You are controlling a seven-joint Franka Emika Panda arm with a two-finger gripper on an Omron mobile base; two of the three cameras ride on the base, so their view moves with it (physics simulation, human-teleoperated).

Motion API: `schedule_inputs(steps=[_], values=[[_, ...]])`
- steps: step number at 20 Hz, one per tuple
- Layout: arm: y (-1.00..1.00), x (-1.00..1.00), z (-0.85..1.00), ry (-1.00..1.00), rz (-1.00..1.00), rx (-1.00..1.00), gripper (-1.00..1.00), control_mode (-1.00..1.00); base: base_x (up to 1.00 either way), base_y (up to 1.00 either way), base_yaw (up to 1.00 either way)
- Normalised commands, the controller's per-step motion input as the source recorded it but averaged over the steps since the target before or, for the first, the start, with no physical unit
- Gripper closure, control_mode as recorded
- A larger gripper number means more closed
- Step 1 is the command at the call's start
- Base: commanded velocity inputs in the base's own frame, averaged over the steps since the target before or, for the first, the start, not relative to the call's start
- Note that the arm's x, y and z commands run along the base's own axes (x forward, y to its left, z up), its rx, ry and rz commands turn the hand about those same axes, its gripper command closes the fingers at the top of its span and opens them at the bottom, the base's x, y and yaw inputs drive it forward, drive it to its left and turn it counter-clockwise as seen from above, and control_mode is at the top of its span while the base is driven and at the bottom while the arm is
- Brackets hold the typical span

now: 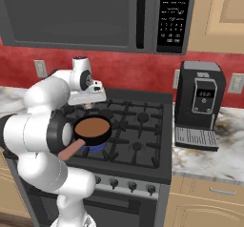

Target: Pick up the sugar cube(s) and place them in the saucepan with hot chocolate.

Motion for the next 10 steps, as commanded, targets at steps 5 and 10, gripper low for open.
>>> schedule_inputs(steps=[5,10], values=[[0.00,0.06,-0.35,0.01,0.00,0.00,1.00,-1.00,0.00,0.00,0.00],[0.00,0.01,-0.34,0.00,0.00,0.00,1.00,-1.00,0.00,0.00,0.00]])
